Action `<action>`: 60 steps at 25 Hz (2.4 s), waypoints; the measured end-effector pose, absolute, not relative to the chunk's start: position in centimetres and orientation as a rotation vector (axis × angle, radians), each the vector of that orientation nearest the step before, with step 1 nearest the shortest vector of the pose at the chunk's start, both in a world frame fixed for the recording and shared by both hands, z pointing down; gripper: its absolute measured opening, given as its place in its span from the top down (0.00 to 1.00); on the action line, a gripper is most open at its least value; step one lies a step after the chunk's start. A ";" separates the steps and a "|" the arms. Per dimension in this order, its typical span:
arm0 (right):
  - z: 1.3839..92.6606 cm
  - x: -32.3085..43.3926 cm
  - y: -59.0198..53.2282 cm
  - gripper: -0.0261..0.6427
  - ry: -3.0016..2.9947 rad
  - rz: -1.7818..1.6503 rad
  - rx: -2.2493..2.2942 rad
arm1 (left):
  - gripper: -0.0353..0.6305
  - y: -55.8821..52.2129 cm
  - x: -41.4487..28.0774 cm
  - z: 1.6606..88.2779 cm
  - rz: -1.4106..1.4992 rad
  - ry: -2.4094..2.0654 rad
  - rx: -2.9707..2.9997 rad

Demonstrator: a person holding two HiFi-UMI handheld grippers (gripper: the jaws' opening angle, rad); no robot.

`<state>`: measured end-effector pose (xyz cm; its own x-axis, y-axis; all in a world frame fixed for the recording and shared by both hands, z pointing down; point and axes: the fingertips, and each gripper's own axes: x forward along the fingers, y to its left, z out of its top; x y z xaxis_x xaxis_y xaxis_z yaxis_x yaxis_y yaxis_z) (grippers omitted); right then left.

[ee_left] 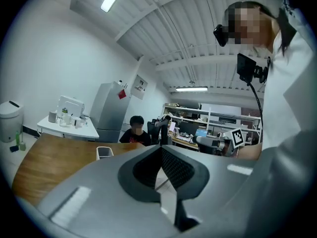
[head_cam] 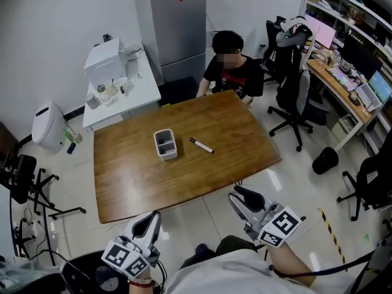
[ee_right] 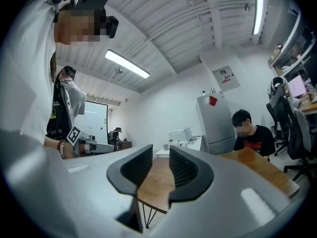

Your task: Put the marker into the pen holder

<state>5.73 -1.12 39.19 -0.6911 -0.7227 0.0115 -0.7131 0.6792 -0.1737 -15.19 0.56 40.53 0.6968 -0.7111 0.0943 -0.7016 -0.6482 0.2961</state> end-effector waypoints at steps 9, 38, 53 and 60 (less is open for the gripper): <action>42.5 8.8 -7.7 0.84 2.774 -0.399 -1.281 | 0.96 -4.9 -15.1 41.8 -0.114 -1.106 2.570; 60.5 3.8 -32.2 0.72 3.243 -0.655 -1.181 | 0.96 -26.1 -21.3 43.0 -0.258 -1.374 2.361; 73.1 4.9 -33.0 0.76 3.571 -0.681 -1.417 | 0.96 -26.3 -23.8 44.3 -0.275 -1.354 2.338; 73.3 4.6 -32.9 0.80 3.622 -0.654 -1.361 | 0.96 -26.5 -23.8 44.9 -0.269 -1.344 2.326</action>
<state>4.58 -32.87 73.30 -0.5036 -0.4296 0.7496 -0.6646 0.7470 -0.0185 -23.79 -26.54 44.86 0.5093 -0.8592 0.0490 -0.7739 -0.4324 0.4627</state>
